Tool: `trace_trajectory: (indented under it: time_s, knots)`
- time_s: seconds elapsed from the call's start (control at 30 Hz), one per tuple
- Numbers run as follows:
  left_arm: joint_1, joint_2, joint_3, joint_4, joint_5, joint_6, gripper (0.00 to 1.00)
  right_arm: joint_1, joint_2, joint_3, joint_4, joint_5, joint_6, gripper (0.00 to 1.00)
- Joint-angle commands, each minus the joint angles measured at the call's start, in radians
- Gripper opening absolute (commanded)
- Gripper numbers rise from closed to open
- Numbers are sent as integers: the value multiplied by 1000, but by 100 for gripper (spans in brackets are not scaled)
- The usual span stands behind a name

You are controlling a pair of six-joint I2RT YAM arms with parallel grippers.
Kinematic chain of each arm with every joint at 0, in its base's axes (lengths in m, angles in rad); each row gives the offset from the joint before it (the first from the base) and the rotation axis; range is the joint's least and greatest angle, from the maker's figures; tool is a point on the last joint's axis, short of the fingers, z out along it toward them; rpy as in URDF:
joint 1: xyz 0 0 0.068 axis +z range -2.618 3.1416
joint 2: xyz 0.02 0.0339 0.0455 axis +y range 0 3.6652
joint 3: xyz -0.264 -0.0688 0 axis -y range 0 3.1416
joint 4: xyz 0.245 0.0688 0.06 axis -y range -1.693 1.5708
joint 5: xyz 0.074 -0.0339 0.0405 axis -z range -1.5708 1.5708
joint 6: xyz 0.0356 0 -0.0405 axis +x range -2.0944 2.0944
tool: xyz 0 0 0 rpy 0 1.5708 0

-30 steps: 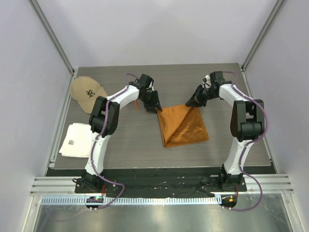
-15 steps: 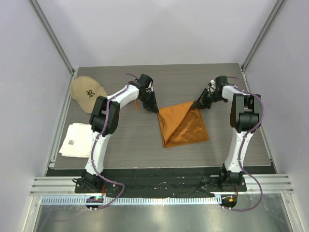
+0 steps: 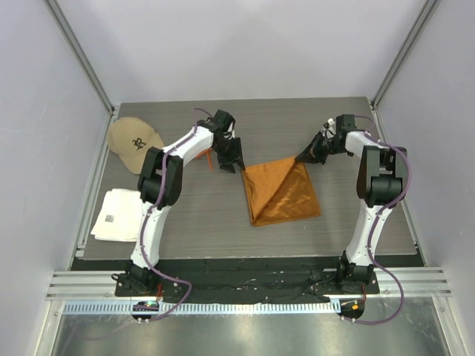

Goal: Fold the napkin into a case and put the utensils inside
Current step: Smooth out the upper triangle-folded napkin at the center of the board.

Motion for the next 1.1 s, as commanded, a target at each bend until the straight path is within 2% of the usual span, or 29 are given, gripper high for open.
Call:
trace_trajectory:
  time_s: [0.0, 0.07, 0.1, 0.17, 0.2, 0.23, 0.3, 0.5, 0.67, 0.87, 1.07]
  knots:
    - [3, -150, 15, -74, -67, 42, 48, 4, -33, -3, 68, -66, 31, 7]
    - [-4, -197, -39, -68, -70, 39, 45, 13, -26, -3, 96, -63, 50, 8]
    - [-14, -228, -69, -33, -55, 33, 33, 14, -19, -4, 129, -73, 58, 8]
    - [-24, -311, -193, 47, 50, -16, 22, 20, -8, 5, 146, -80, 73, 7]
    - [-43, -336, -241, 142, 94, -36, 15, 22, 7, 8, 157, -83, 78, 7]
    - [-57, -378, -329, 188, 132, -59, 12, 22, 14, 12, 160, -89, 81, 7]
    - [-111, -411, -404, 274, 208, -72, 8, 22, 24, 19, 169, -98, 82, 7]
    - [-225, -439, -553, 506, 344, -107, 3, 33, 52, 12, 203, -124, 98, 6]
    - [-245, -396, -605, 595, 404, -86, 0, 45, 50, -14, 229, -147, 104, 6]
    - [-245, -293, -545, 477, 430, 78, 0, 47, 55, -34, 234, -169, 98, 6]
    - [-239, -254, -540, 428, 412, 148, 0, 47, 44, -37, 234, -172, 98, 5]
